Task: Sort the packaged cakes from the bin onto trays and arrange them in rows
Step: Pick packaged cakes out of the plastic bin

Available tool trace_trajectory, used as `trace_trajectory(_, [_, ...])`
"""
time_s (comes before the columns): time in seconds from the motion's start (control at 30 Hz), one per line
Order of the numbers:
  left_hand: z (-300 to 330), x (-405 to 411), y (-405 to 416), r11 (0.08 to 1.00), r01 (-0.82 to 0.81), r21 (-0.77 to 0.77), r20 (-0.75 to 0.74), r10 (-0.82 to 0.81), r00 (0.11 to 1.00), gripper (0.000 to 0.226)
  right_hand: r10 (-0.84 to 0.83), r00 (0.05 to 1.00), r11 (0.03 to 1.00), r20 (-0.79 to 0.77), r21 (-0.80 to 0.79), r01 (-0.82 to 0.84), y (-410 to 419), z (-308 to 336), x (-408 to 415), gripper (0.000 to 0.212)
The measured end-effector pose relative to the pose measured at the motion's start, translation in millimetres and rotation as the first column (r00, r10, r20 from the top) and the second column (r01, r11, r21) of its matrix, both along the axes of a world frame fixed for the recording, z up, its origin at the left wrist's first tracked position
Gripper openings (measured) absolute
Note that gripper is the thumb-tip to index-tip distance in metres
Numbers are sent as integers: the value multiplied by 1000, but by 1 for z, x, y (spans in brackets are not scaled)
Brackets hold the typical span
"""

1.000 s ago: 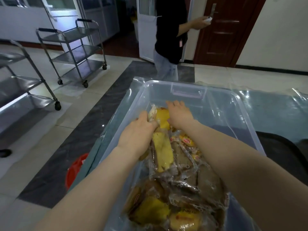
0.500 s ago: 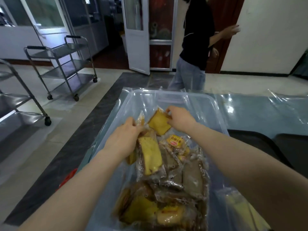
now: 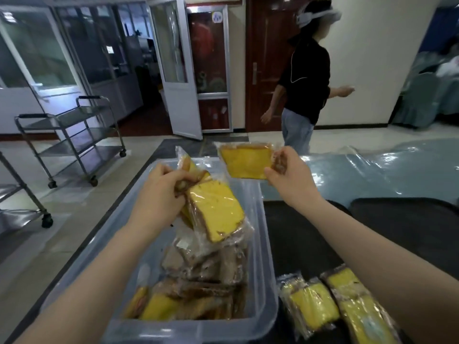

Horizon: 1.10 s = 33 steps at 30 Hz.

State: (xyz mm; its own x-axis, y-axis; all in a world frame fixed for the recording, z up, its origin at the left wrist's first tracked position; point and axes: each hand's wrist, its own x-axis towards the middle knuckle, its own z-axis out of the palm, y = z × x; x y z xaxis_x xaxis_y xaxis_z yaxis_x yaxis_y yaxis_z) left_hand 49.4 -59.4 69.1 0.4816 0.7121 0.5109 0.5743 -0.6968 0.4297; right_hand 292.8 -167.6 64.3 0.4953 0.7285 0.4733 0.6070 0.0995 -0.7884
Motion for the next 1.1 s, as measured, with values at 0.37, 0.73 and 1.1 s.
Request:
trace_trajectory(0.37, [14, 170, -120, 975, 193, -108, 36, -190, 981, 44, -28, 972, 999, -234, 25, 34, -143, -18, 125, 36])
trace_trajectory(0.73, [-99, 259, -160, 895, 116, -430, -216, -227, 950, 38, -29, 979, 962, -200, -270, -26, -200, -130, 203, 41])
trace_trajectory(1.1, [-127, 251, -158, 808, -23, -588, -92, -39, 995, 58, 114, 978, 812, -173, -551, -192, -190, -187, 189, 43])
